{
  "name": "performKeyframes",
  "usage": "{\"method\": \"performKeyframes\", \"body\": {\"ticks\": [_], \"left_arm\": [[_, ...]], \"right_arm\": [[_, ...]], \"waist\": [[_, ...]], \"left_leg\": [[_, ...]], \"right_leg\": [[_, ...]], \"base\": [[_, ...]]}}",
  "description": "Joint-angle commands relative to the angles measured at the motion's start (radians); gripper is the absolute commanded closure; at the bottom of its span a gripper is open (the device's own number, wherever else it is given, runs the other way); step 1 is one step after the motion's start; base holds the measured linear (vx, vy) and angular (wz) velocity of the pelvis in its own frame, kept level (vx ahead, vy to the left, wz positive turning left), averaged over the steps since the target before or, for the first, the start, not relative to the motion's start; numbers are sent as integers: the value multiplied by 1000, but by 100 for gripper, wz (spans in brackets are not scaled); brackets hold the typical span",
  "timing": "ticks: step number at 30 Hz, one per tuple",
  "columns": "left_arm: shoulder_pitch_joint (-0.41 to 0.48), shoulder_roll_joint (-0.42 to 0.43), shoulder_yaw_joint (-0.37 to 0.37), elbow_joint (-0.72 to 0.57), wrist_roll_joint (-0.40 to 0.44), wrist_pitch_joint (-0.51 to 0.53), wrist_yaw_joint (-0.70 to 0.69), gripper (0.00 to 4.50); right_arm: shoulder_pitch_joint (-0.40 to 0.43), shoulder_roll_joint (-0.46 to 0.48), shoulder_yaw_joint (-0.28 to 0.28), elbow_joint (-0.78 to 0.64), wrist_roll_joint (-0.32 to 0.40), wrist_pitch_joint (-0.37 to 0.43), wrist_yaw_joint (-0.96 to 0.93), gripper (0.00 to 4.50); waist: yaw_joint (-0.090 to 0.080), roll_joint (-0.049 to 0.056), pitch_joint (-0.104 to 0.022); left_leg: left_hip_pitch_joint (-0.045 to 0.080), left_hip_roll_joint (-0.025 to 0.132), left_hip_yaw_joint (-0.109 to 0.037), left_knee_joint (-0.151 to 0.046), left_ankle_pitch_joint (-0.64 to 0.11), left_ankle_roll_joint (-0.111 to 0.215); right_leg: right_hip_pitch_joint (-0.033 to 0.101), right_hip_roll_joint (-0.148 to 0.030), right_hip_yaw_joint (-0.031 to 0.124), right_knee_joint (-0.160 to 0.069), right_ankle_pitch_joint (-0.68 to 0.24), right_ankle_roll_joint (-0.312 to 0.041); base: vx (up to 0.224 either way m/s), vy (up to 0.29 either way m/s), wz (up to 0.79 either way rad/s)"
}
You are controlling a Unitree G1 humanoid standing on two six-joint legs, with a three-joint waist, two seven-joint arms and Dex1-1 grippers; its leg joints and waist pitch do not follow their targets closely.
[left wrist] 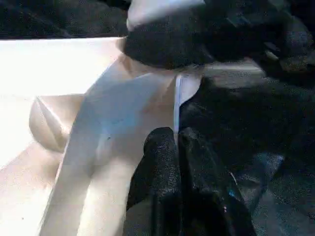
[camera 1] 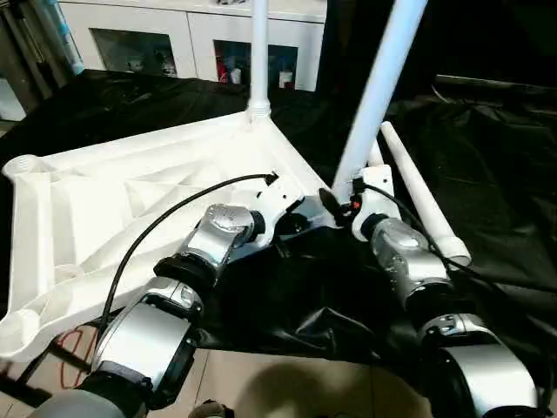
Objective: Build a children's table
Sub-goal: Rotate leg to tighten
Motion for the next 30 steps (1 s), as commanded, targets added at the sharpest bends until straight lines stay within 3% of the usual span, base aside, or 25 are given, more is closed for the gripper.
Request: {"method": "performKeyframes", "body": {"ticks": [1, 6, 9, 10, 11, 13, 16, 18, 20, 21, 22, 25, 26, 27, 28, 29, 30], "left_arm": [[-37, -8, 45, -17, -24, -56, 48, 450], [-35, -13, 47, 3, -22, -102, 76, 450], [-25, -16, 58, 2, -21, -177, 119, 450], [-19, -17, 73, -10, -37, -186, 111, 450], [-17, -13, 74, -15, -36, -188, 115, 422], [-9, 1, 74, -31, -31, -177, 125, 405], [0, 22, 61, -44, -4, -183, 147, 385], [13, 71, 44, -60, 43, -177, 210, 360], [19, 101, 51, -75, 59, -160, 254, 360], [25, 131, 70, -101, 74, -133, 314, 360], [25, 131, 70, -101, 74, -133, 314, 360], [76, 200, 128, -239, 117, -53, 452, 360], [121, 230, 163, -334, 135, -9, 489, 360], [172, 257, 194, -434, 163, 37, 514, 360], [172, 257, 194, -434, 163, 37, 514, 360], [251, 287, 232, -586, 203, 107, 537, 360], [292, 308, 244, -660, 228, 147, 539, 360]], "right_arm": [[17, 9, 21, 22, -3, 0, 8, 87], [31, -31, -10, -34, -15, -27, -74, 87], [86, -78, -32, -155, -2, -1, -37, 87], [116, -101, -26, -212, 0, 22, 0, 87], [127, -109, -18, -229, -3, 26, 11, 75], [156, -126, 6, -281, -9, 37, 48, 69], [181, -132, 27, -329, -2, 58, 81, 69], [215, -131, 64, -402, 6, 90, 123, 69], [231, -127, 88, -441, 10, 113, 152, 69], [248, -123, 114, -482, 13, 143, 183, 69], [248, -123, 114, -482, 13, 143, 183, 69], [281, -117, 164, -559, 13, 196, 218, 69], [290, -110, 179, -578, 15, 218, 223, 69], [294, -102, 190, -587, 13, 238, 221, 69], [294, -102, 190, -587, 13, 238, 221, 69], [300, -95, 203, -601, 5, 270, 213, 69], [297, -91, 206, -593, -8, 281, 201, 69]], "waist": [[-1, -11, -77], [-5, -16, -75], [4, -14, -80], [8, -13, -85], [15, -8, -90], [14, -12, -89], [8, -12, -79], [6, -8, -75], [0, -6, -76], [-4, 0, -76], [-6, -1, -76], [-9, 10, -75], [-12, 7, -76], [-20, 8, -77], [-23, 10, -76], [-23, 4, -78], [-20, 8, -77]], "left_leg": [[24, 38, -20, -56, -188, 68], [25, 38, -19, -57, -192, 57], [24, 39, -18, -52, -154, 84], [21, 39, -19, -48, -117, 100], [21, 39, -19, -42, -79, 122], [14, 36, -18, -39, -68, 139], [16, 36, -18, -45, -154, 116], [22, 38, -20, -49, -208, 85], [16, 40, -26, -54, -211, 70], [20, 42, -27, -56, -224, 60], [23, 42, -27, -56, -232, 56], [23, 44, -30, -58, -247, 32], [23, 45, -29, -58, -239, 29], [14, 53, -34, -63, -222, 28], [14, 47, -31, -61, -217, 29], [25, 45, -26, -54, -227, 27], [23, 51, -31, -57, -223, 23]], "right_leg": [[56, -81, 37, -70, -129, -246], [54, -81, 39, -73, -169, -232], [56, -78, 40, -66, -81, -235], [60, -78, 40, -55, -14, -239], [59, -76, 39, -46, 58, -247], [59, -75, 37, -41, 108, -261], [56, -76, 35, -60, -45, -249], [52, -77, 37, -72, -158, -218], [55, -73, 36, -69, -168, -194], [50, -71, 35, -70, -170, -194], [47, -70, 36, -71, -171, -196], [46, -71, 37, -68, -159, -211], [45, -68, 36, -65, -134, -215], [52, -74, 36, -54, -98, -225], [48, -67, 34, -57, -105, -219], [41, -66, 37, -62, -117, -222], [46, -74, 38, -59, -118, -227]], "base": [[0, 0, 0], [0, 0, 0], [0, 0, 0], [0, 0, 0], [0, 0, 0], [0, 0, 0], [0, 0, 0], [0, 0, 0], [0, 0, 0], [0, 0, 0], [0, 0, 0], [0, 0, 0], [0, 0, 0], [0, 0, 0], [0, 0, 0], [0, 0, 0], [0, 0, 0]]}}
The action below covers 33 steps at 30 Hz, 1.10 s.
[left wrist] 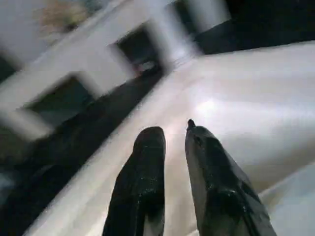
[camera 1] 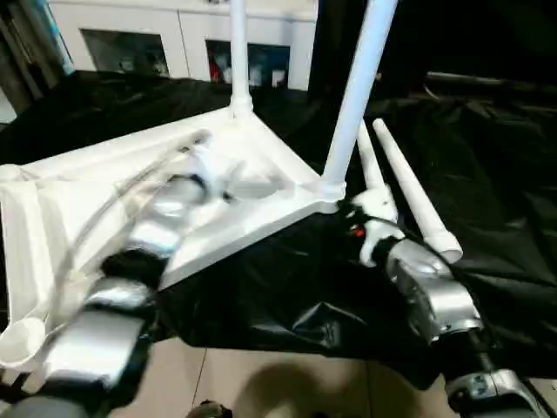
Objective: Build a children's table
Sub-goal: Rotate leg to tighten, then rotate table base
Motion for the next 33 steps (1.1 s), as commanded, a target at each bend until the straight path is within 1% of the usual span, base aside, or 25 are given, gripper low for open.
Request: {"method": "performKeyframes", "body": {"ticks": [1, 2, 3, 4, 5, 6, 7, 8, 9, 10, 11, 12, 13, 14, 16, 17, 18, 19, 20, 24, 27, 28, 30, 32, 33], "left_arm": [[60, 29, 30, -155, 60, 91, 16, 360], [96, 52, 35, -217, 88, 132, 18, 360], [104, 60, 35, -231, 98, 144, 18, 360], [125, 79, 34, -264, 122, 173, 18, 360], [140, 93, 33, -287, 139, 195, 17, 360], [162, 111, 35, -320, 158, 231, 12, 360], [208, 158, 35, -376, 198, 325, -12, 360], [220, 174, 34, -384, 208, 355, -28, 360], [235, 186, 33, -403, 217, 388, -43, 360], [246, 197, 31, -413, 220, 414, -63, 360], [262, 217, 21, -419, 229, 455, -98, 360], [276, 230, 13, -429, 238, 488, -123, 360], [280, 235, 11, -431, 238, 496, -132, 360], [296, 244, 10, -435, 220, 532, -169, 360], [302, 243, 13, -440, 206, 550, -181, 360], [313, 244, 7, -434, 177, 567, -214, 360], [326, 238, -2, -421, 139, 574, -252, 360], [333, 234, -11, -414, 125, 578, -273, 360], [334, 231, -15, -410, 121, 579, -279, 360], [329, 229, -32, -384, 117, 572, -318, 360], [326, 225, -51, -389, 76, 602, -394, 360], [324, 226, -57, -388, 69, 607, -408, 360], [322, 233, -72, -388, 62, 605, -423, 360], [311, 222, -83, -411, 18, 624, -469, 360], [306, 212, -87, -437, -13, 640, -504, 360]], "right_arm": [[2, 2, 7, -8, -20, 40, -22, 69], [-4, 4, 9, 5, -29, 49, -34, 69], [-6, 4, 10, 9, -32, 51, -36, 69], [-10, 4, 12, 18, -37, 55, -41, 69], [-13, 4, 14, 24, -40, 58, -45, 69], [-17, 5, 16, 33, -45, 64, -54, 69], [-31, 12, 11, 54, -52, 76, -82, 69], [-36, 16, 8, 61, -53, 79, -91, 69], [-40, 19, 6, 65, -52, 84, -99, 69], [-44, 22, 4, 72, -54, 84, -108, 69], [-55, 27, 0, 90, -58, 79, -125, 69], [-63, 31, -2, 103, -62, 77, -136, 69], [-66, 32, -3, 108, -63, 76, -140, 69], [-80, 39, -6, 130, -68, 72, -153, 69], [-85, 42, -5, 138, -70, 71, -156, 69], [-97, 49, -8, 158, -71, 68, -165, 69], [-111, 60, -10, 183, -75, 61, -176, 69], [-121, 69, -9, 202, -79, 55, -184, 69], [-127, 73, -7, 212, -81, 51, -189, 69], [-145, 85, -5, 248, -80, 36, -203, 69], [-166, 96, -3, 290, -82, 25, -213, 69], [-172, 98, -3, 299, -83, 25, -214, 69], [-180, 101, -3, 315, -86, 20, -215, 69], [-200, 106, -5, 353, -93, 5, -217, 69], [-210, 107, -5, 370, -94, -2, -217, 69]], "waist": [[2, 9, -72], [4, 9, -73], [4, 11, -73], [6, 13, -69], [7, 11, -68], [9, 14, -66], [7, 13, -67], [3, 13, -65], [3, 13, -66], [3, 13, -65], [5, 16, -67], [5, 17, -66], [4, 16, -67], [4, 20, -67], [5, 20, -67], [6, 21, -69], [6, 21, -69], [5, 25, -69], [6, 24, -70], [6, 27, -74], [5, 26, -73], [6, 25, -72], [7, 26, -72], [7, 28, -70], [6, 28, -70]], "left_leg": [[30, 47, -25, -69, -225, 19], [37, 45, -23, -66, -249, 8], [36, 48, -26, -68, -250, 2], [40, 45, -23, -69, -279, -7], [41, 45, -25, -72, -297, -16], [42, 43, -25, -73, -308, -21], [45, 45, -27, -73, -321, -33], [35, 41, -29, -77, -314, -37], [36, 39, -29, -76, -318, -37], [42, 38, -27, -74, -332, -40], [44, 38, -28, -73, -330, -43], [41, 37, -29, -74, -330, -44], [37, 36, -30, -75, -329, -46], [43, 36, -30, -75, -337, -51], [40, 36, -30, -76, -342, -53], [42, 35, -30, -74, -346, -53], [42, 34, -30, -75, -346, -52], [40, 33, -31, -75, -345, -55], [40, 34, -30, -74, -343, -56], [39, 34, -30, -73, -318, -52], [40, 33, -29, -72, -321, -50], [40, 33, -29, -73, -321, -49], [41, 34, -29, -74, -325, -49], [44, 34, -29, -74, -342, -52], [44, 34, -30, -74, -346, -55]], "right_leg": [[48, -72, 37, -66, -154, -219], [43, -71, 39, -71, -194, -207], [45, -72, 40, -68, -197, -205], [36, -67, 41, -75, -231, -190], [34, -67, 42, -76, -255, -180], [31, -66, 41, -79, -272, -173], [31, -67, 43, -77, -278, -169], [35, -67, 42, -75, -286, -162], [33, -66, 42, -77, -295, -155], [28, -65, 44, -82, -308, -148], [27, -68, 45, -81, -303, -151], [27, -67, 45, -81, -302, -152], [30, -66, 44, -79, -294, -150], [24, -66, 44, -79, -286, -154], [28, -66, 44, -78, -272, -159], [26, -66, 44, -77, -263, -163], [26, -66, 44, -78, -261, -166], [28, -65, 44, -78, -252, -171], [28, -67, 45, -75, -238, -175], [34, -65, 43, -70, -184, -183], [34, -66, 43, -70, -192, -189], [35, -66, 44, -72, -200, -188], [34, -66, 43, -71, -207, -188], [31, -66, 44, -73, -227, -187], [32, -68, 44, -73, -235, -188]], "base": [[0, 0, 0], [0, 0, 0], [0, 0, 0], [0, 0, 0], [0, 0, 0], [0, 0, 0], [0, 0, 0], [0, 0, 0], [0, 0, 0], [0, 0, 0], [0, 0, 0], [0, 0, 0], [0, 0, 0], [0, 0, 0], [0, 0, 0], [0, 0, 0], [0, 0, 0], [0, 0, 0], [0, 0, 0], [0, 0, 0], [0, 0, 0], [0, 0, 0], [0, 0, 0], [0, 0, 0], [0, 0, 0]]}}
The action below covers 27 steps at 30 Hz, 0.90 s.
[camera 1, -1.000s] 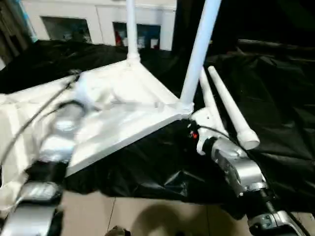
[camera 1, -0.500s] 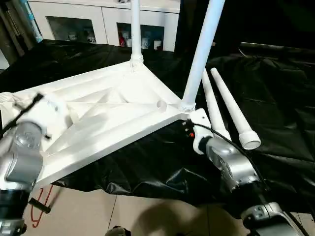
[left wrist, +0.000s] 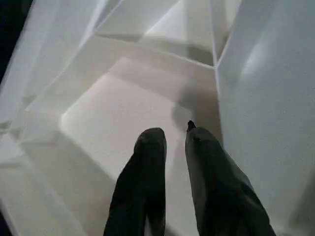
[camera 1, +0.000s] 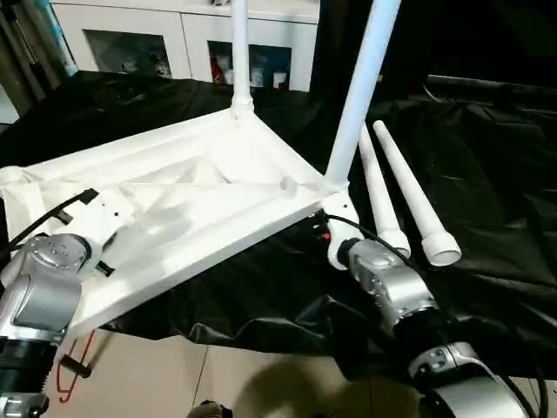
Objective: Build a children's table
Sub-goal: Rotate table base
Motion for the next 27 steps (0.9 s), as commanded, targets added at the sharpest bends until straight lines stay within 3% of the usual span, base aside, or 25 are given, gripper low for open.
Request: {"method": "performKeyframes", "body": {"ticks": [1, 3, 5, 11, 15, 22, 24, 25, 27], "left_arm": [[0, -37, -52, -42, -85, 38, -98, 360], [2, -38, -68, -73, -121, 33, -160, 360], [3, -28, -98, -97, -158, -6, -242, 360], [-36, -6, -167, -34, -192, -122, -374, 360], [-94, -22, -206, 21, -210, -161, -442, 360], [-260, -137, -276, 238, -224, -293, -499, 360], [-260, -137, -276, 238, -224, -293, -499, 360], [-289, -160, -281, 287, -219, -315, -492, 360], [-376, -230, -275, 451, -186, -409, -394, 360]], "right_arm": [[-28, 3, -11, 36, -9, -18, -10, 69], [-38, 4, -11, 53, -9, -27, -10, 69], [-50, 4, -12, 72, -9, -37, -7, 69], [-70, 2, -5, 91, -11, -53, 25, 69], [-81, 3, -4, 115, -12, -72, 35, 69], [-77, 5, 9, 110, -21, -79, 59, 69], [-77, 5, 9, 110, -21, -79, 59, 69], [-80, 4, 8, 114, -21, -83, 61, 69], [-83, -2, 5, 115, -22, -88, 61, 69]], "waist": [[-3, 24, -68], [0, 25, -67], [1, 13, -66], [-8, 8, -69], [-16, 5, -73], [-14, 3, -75], [-12, 2, -76], [-14, 2, -76], [-10, 0, -76]], "left_leg": [[44, 37, -27, -74, -351, -56], [48, 38, -26, -74, -361, -60], [42, 36, -26, -76, -356, -54], [34, 33, -24, -75, -308, -41], [31, 33, -22, -71, -264, -33], [32, 32, -18, -66, -216, -17], [33, 35, -18, -65, -220, -17], [30, 34, -18, -65, -215, -15], [38, 28, -13, -60, -226, -9]], "right_leg": [[28, -69, 42, -75, -250, -187], [23, -68, 43, -77, -260, -188], [29, -70, 43, -77, -275, -179], [35, -71, 44, -72, -258, -169], [41, -71, 44, -67, -214, -186], [46, -70, 43, -63, -154, -205], [48, -74, 44, -62, -156, -209], [50, -74, 43, -61, -153, -210], [45, -68, 44, -71, -170, -202]], "base": [[0, 0, 0], [0, 0, 0], [0, 0, 0], [0, 0, 0], [0, 0, 0], [0, 0, 0], [0, 0, 0], [0, 0, 0], [0, 0, 0]]}}
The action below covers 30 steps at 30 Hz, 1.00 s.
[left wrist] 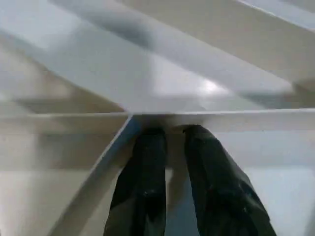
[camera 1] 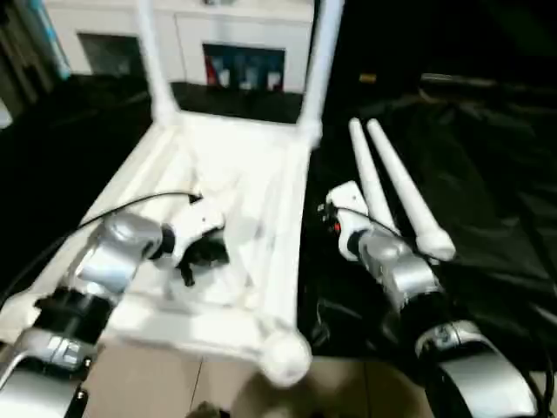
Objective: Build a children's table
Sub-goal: Rotate table base
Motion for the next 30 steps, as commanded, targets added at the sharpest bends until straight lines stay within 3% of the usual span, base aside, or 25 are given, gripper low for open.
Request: {"method": "performKeyframes", "body": {"ticks": [1, 3, 4, 10, 13, 14, 19, 21, 22, 23, 24, 25, 26, 28, 30], "left_arm": [[-98, -92, -9, 120, 7, -125, 118, 360], [-164, -136, 10, 244, 27, -182, 235, 360], [-164, -136, 10, 244, 27, -182, 235, 360], [-261, -185, 31, 474, 74, -330, 514, 360], [-276, -194, 46, 512, 73, -355, 568, 360], [-291, -205, 69, 559, 73, -403, 666, 360], [-296, -213, 109, 591, 48, -471, 744, 360], [-286, -214, 128, 574, 20, -497, 704, 360], [-246, -210, 143, 500, -39, -505, 551, 360], [-245, -210, 143, 497, -41, -504, 545, 360], [-224, -206, 145, 457, -69, -500, 457, 360], [-152, -171, 106, 314, -119, -457, 236, 360], [-112, -138, 63, 240, -137, -438, 117, 360], [-70, -93, 13, 162, -146, -420, 9, 360], [-44, -47, -31, 110, -153, -399, -65, 360]], "right_arm": [[-18, 45, 38, -14, 10, -20, 48, 69], [-16, 35, 30, -21, 9, -22, 44, 69], [-16, 35, 30, -21, 9, -22, 44, 69], [0, 1, 3, -64, 11, -14, 42, 69], [3, -2, -1, -72, 11, -12, 42, 69], [9, -9, -8, -86, 13, -10, 37, 69], [29, -24, -21, -138, 14, -1, 15, 69], [44, -34, -21, -178, 16, 10, 22, 69], [74, -64, -7, -254, 21, 25, 72, 69], [75, -65, -6, -256, 21, 26, 74, 69], [89, -81, 4, -292, 22, 31, 107, 69], [131, -136, 32, -402, 48, 48, 228, 69], [154, -171, 46, -468, 78, 67, 308, 69], [179, -215, 65, -536, 101, 83, 390, 69], [202, -265, 87, -599, 115, 101, 461, 69]], "waist": [[3, 5, -75], [7, 3, -76], [6, 1, -75], [11, -3, -80], [14, -3, -83], [14, -6, -83], [19, -8, -81], [24, -9, -81], [23, -8, -81], [26, -14, -78], [30, -12, -77], [33, -12, -79], [44, -16, -75], [43, -10, -75], [39, -9, -74]], "left_leg": [[40, 30, -15, -62, -234, -9], [35, 33, -20, -65, -241, -14], [32, 30, -20, -65, -240, -12], [32, 33, -21, -61, -215, 10], [31, 34, -21, -58, -188, 26], [30, 32, -19, -57, -178, 33], [30, 35, -19, -56, -169, 50], [30, 35, -19, -56, -169, 51], [32, 36, -19, -56, -171, 49], [32, 34, -17, -57, -171, 53], [31, 38, -16, -57, -174, 53], [31, 38, -16, -56, -171, 53], [29, 44, -20, -59, -170, 62], [29, 50, -15, -60, -175, 65], [35, 47, -14, -61, -210, 43]], "right_leg": [[45, -71, 44, -73, -175, -200], [51, -74, 41, -72, -194, -192], [52, -72, 40, -74, -205, -186], [52, -74, 39, -72, -182, -188], [54, -75, 36, -67, -135, -202], [55, -73, 36, -66, -116, -209], [55, -76, 35, -65, -105, -218], [56, -79, 35, -66, -112, -218], [54, -77, 35, -65, -119, -218], [54, -78, 35, -70, -134, -218], [52, -80, 38, -69, -147, -217], [54, -81, 38, -67, -142, -219], [62, -87, 38, -66, -151, -220], [52, -77, 39, -59, -134, -213], [46, -75, 39, -63, -162, -212]], "base": [[0, 0, 0], [0, 0, 0], [0, 0, 0], [0, 0, 0], [0, 0, 0], [0, 0, 0], [0, 0, 0], [0, 0, 0], [0, 0, 0], [0, 0, 0], [0, 0, 0], [0, 0, 0], [0, 0, 0], [0, 0, 0], [0, 0, 0]]}}
